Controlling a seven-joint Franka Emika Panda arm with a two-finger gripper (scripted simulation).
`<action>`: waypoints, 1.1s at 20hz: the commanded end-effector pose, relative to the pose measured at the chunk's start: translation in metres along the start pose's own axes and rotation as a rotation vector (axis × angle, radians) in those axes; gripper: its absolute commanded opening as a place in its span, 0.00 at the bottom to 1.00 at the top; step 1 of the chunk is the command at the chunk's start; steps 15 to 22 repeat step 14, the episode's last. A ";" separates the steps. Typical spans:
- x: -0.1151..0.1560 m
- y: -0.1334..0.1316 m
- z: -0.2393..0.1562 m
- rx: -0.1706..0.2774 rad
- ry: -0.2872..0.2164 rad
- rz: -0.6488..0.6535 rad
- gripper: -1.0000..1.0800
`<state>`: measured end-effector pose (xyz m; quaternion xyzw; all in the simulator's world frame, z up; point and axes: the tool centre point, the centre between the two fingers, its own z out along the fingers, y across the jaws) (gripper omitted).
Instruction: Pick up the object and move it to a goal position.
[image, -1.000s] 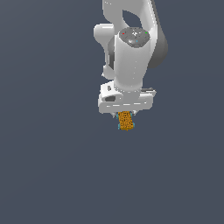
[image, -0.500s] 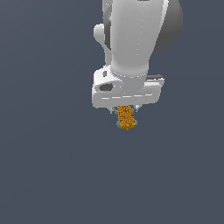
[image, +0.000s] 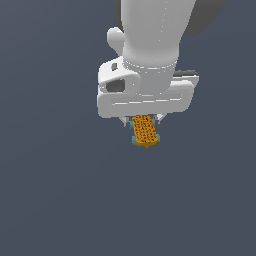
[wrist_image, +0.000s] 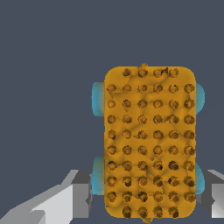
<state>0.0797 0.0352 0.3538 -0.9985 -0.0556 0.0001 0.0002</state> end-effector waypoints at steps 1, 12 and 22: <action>0.005 0.001 -0.009 0.000 0.000 0.000 0.00; 0.014 0.004 -0.024 0.000 0.000 0.000 0.00; 0.014 0.004 -0.025 0.000 0.000 0.000 0.00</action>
